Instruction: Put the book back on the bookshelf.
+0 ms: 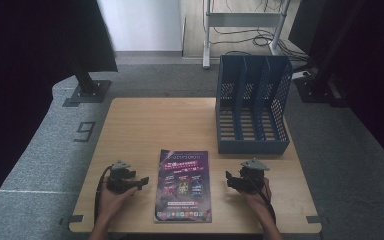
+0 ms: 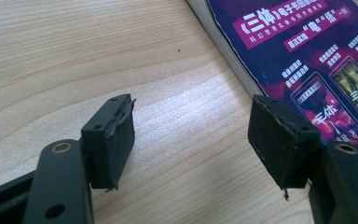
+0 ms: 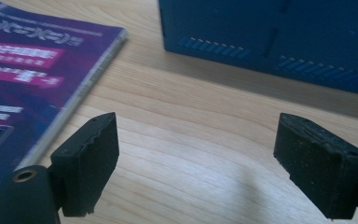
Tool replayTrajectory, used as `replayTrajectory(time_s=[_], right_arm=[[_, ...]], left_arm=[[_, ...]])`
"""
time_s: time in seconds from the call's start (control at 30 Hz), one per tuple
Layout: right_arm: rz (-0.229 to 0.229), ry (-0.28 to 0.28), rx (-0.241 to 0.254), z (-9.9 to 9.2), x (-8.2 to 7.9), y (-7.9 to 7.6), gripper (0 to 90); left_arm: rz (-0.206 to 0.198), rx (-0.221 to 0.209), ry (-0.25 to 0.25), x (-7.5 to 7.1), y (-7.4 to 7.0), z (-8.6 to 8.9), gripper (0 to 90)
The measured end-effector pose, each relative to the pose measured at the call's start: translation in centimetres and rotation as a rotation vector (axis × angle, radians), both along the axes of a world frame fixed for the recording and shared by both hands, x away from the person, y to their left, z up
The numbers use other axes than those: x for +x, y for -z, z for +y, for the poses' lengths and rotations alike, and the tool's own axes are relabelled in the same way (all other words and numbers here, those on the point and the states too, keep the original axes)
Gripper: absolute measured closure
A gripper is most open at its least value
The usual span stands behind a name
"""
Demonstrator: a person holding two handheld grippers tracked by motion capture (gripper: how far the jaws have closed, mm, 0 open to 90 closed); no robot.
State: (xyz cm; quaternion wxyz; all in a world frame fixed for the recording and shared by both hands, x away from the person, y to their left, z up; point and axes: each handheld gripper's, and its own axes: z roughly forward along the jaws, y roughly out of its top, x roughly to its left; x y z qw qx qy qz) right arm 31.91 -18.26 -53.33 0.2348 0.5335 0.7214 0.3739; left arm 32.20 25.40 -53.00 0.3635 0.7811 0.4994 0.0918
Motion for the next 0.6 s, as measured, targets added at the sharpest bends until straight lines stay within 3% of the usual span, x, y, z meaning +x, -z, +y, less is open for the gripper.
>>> replayTrajectory(time_s=[0.6], right_arm=[[-0.042, -0.091, 0.026, 3.2, -0.1, -2.3, 13.8]], left_arm=[[-0.023, -0.037, 0.005, -0.1, -0.5, -0.8, 32.3]])
